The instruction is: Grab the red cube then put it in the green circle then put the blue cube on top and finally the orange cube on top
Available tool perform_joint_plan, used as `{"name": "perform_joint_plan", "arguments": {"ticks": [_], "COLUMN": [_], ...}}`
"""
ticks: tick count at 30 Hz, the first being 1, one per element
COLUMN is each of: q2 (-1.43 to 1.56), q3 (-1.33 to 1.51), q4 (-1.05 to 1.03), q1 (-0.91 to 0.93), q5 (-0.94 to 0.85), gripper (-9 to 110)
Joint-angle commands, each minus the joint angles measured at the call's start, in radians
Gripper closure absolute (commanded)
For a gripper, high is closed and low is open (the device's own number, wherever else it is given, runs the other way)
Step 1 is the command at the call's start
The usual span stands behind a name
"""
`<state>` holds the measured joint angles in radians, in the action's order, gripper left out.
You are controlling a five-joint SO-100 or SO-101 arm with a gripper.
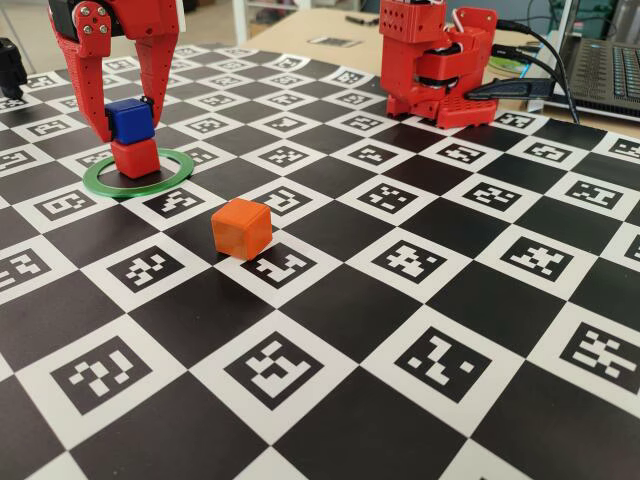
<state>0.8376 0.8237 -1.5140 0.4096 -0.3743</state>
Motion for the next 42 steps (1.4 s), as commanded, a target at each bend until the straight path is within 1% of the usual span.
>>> {"name": "perform_joint_plan", "arguments": {"ticks": [1,2,6,13,22,29,34,42], "q2": [0.080,0.080,0.081,0.127,0.325,0.468,0.483,0.422], "q3": [-0.009,-0.009,-0.008,0.005,0.048,0.100,0.100,0.100], "q4": [0.011,0.011,0.005,-0.021,-0.156,-0.227,-0.239,-0.179], "q1": [0.000,0.002,0.003,0.005,-0.021,-0.112,-0.199,-0.336], "q5": [0.009,0.012,0.014,0.032,0.120,0.230,0.345,0.457], "gripper": [79,74,62,57,56,56,56,55]}}
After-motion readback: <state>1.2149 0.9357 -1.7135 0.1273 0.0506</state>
